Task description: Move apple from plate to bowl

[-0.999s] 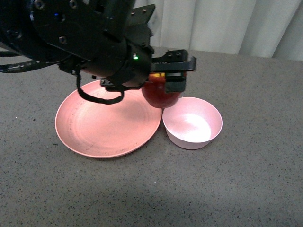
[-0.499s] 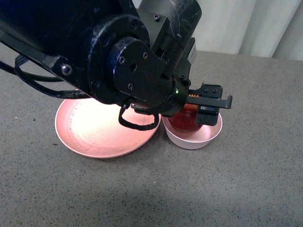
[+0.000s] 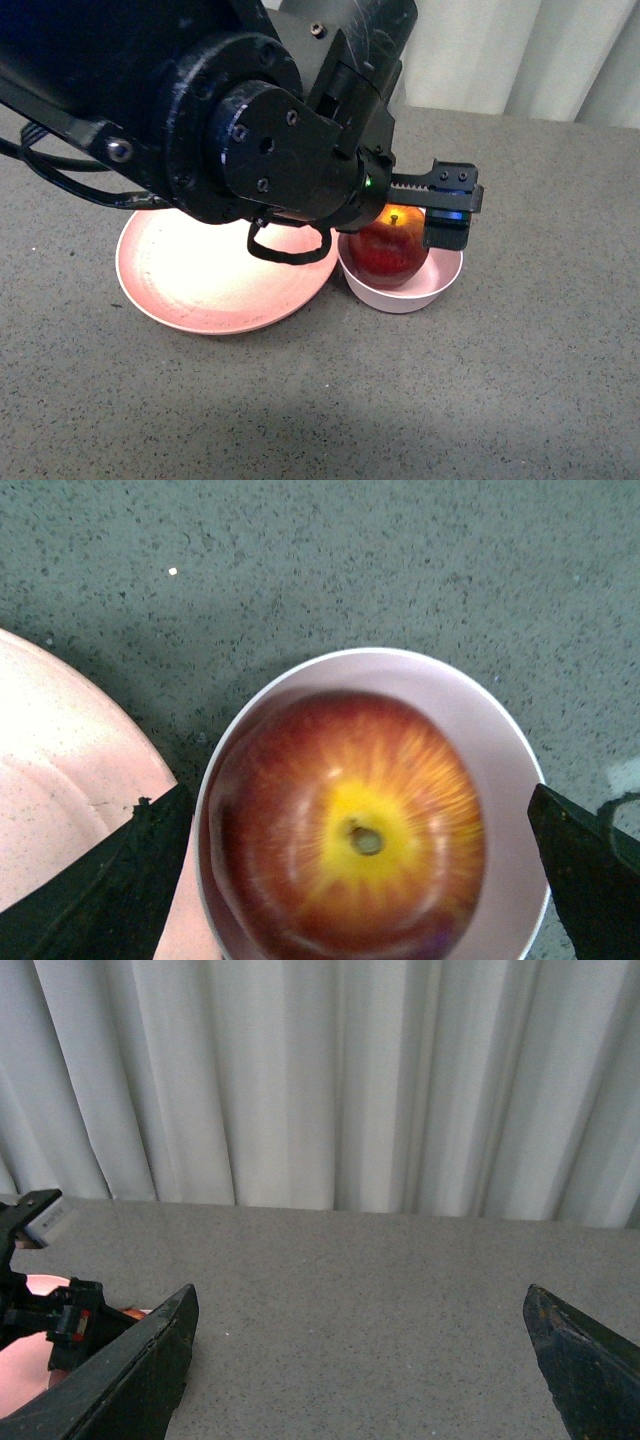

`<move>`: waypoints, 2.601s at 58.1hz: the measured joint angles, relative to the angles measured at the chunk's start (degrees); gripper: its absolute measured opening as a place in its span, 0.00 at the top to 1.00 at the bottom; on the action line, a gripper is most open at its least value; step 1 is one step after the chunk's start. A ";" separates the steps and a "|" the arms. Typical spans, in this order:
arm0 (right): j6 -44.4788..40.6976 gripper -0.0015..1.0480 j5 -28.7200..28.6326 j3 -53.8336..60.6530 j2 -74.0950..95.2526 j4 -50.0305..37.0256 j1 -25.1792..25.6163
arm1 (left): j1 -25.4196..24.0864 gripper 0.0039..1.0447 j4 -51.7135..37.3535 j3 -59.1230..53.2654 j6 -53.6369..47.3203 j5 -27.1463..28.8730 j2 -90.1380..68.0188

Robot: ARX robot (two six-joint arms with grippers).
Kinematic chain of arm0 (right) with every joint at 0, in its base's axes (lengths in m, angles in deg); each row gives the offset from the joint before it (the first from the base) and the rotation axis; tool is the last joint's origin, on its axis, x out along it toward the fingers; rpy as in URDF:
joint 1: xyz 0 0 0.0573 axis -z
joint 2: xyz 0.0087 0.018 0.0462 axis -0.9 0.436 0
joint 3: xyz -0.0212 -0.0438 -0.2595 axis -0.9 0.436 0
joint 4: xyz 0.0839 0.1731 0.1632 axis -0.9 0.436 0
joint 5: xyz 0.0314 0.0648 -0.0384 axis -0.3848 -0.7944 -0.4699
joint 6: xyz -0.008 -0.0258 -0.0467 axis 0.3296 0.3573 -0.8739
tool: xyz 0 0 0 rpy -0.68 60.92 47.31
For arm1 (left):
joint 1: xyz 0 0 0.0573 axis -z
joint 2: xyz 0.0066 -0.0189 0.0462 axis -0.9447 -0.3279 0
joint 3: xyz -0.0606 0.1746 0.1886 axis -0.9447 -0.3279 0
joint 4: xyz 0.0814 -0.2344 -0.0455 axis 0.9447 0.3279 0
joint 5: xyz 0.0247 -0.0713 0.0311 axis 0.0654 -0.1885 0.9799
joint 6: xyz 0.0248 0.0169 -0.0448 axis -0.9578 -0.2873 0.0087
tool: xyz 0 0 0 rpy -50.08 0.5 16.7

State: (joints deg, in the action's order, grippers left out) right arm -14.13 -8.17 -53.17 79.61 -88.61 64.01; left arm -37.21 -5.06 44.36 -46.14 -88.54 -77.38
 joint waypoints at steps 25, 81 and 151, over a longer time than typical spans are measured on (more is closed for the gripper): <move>0.00 0.09 0.00 0.00 0.00 0.00 0.00 | -8.92 0.06 -12.74 -25.07 4.46 5.46 24.15; 0.00 0.09 0.00 0.00 0.02 0.02 0.00 | -21.11 0.34 -15.45 -64.70 -11.69 12.92 87.93; 0.00 0.09 0.00 0.00 0.00 0.02 0.00 | -33.51 0.97 17.55 -64.74 -15.02 1.03 122.62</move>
State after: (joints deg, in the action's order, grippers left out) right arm -14.13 -8.17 -53.17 79.61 -88.59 64.01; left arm -70.72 12.49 -20.38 -61.15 -87.52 45.24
